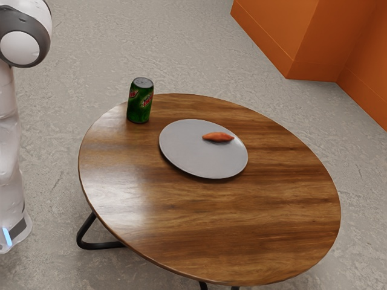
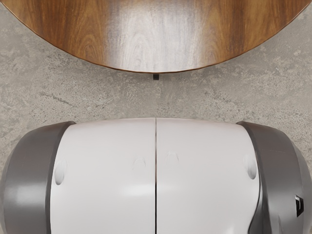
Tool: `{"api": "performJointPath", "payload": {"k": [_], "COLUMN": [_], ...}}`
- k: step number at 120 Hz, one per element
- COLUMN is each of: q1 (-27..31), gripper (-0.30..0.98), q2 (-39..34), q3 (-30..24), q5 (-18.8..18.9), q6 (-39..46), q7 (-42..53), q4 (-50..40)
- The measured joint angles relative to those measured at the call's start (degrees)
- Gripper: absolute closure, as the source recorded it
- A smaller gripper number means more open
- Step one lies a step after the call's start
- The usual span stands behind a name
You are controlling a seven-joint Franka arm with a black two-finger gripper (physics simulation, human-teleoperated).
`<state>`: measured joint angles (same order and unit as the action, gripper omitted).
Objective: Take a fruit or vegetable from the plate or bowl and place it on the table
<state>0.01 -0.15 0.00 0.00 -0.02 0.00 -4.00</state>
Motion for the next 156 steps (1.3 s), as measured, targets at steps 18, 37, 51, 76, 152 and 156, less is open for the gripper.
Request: {"api": "performJointPath", "payload": {"k": [18,37,51,76,152,156], "q1": [0.00,0.00,-0.01,-0.02,-0.03,-0.03], "gripper": [0.00,0.00,0.00,0.00,0.00,0.00], "q2": [0.00,0.01,0.02,0.08,0.16,0.16], "q3": [0.00,0.00,0.00,0.00,0.00,0.00], "q5": [0.00,0.00,0.00,0.00,0.00,0.00], "q6": [0.00,0.10,0.32,1.28,11.29,12.15], "q7": [0.00,0.00,0.00,0.00,0.00,0.00], "q4": [0.00,0.00,0.00,0.00,-10.83,-11.84]}}
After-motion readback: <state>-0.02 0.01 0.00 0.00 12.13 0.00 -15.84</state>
